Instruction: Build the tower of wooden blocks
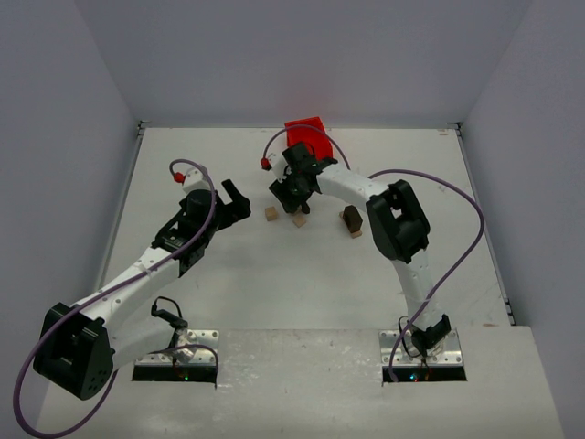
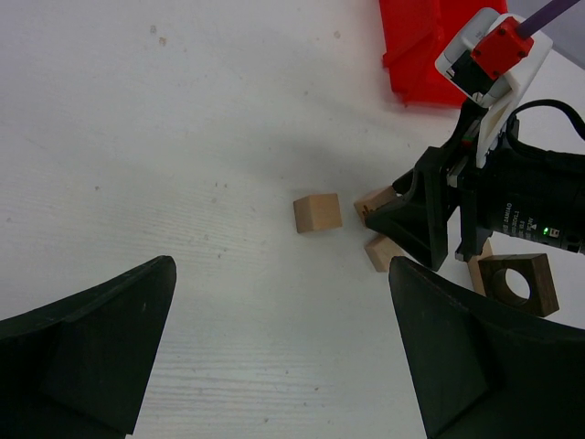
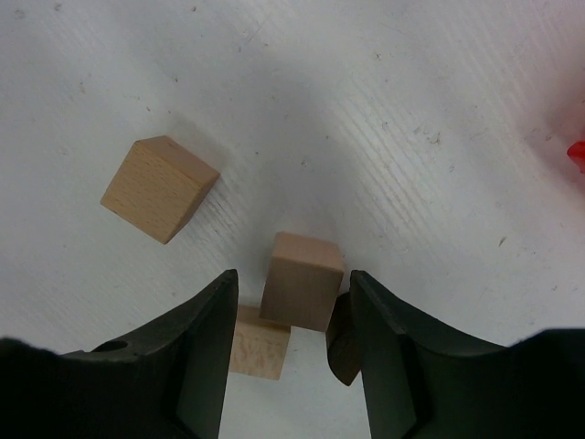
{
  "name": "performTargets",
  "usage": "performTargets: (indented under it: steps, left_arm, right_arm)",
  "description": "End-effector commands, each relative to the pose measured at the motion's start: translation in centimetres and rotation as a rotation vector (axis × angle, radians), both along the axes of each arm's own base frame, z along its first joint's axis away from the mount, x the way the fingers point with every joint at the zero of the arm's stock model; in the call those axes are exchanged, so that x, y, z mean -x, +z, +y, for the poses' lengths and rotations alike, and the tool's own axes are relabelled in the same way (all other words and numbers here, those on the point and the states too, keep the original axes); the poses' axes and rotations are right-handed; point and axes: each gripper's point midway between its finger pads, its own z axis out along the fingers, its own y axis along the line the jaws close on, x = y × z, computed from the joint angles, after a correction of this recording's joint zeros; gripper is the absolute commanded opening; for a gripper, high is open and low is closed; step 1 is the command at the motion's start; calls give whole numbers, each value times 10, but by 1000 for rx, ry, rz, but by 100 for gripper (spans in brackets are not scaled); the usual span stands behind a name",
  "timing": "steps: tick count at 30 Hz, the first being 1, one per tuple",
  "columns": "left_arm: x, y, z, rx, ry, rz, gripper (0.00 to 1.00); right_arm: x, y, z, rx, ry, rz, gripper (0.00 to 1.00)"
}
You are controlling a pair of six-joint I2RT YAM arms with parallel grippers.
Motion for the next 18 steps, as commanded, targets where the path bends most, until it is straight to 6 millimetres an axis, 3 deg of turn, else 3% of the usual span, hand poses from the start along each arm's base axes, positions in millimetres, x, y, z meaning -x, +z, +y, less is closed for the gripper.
performTargets:
  steps: [1, 9, 12, 15, 18]
  left_arm:
    - [-3, 9, 0, 12, 4, -41, 100]
    - [-2, 10, 0, 16, -1, -45, 100]
    - [0, 11, 0, 20, -2, -50, 100]
    - [0, 14, -1, 25, -5, -57, 100]
    - [-6, 26, -5, 47, -12, -100, 100]
  right_arm:
    - [3, -3, 4, -8, -13, 6, 47]
    - [0, 2, 0, 4, -39, -9, 26]
    - [-1, 13, 1, -16, -41, -30, 21]
    - [-2, 35, 6, -59, -40, -65, 18]
    - [-5, 75, 7, -128, -72, -136, 17]
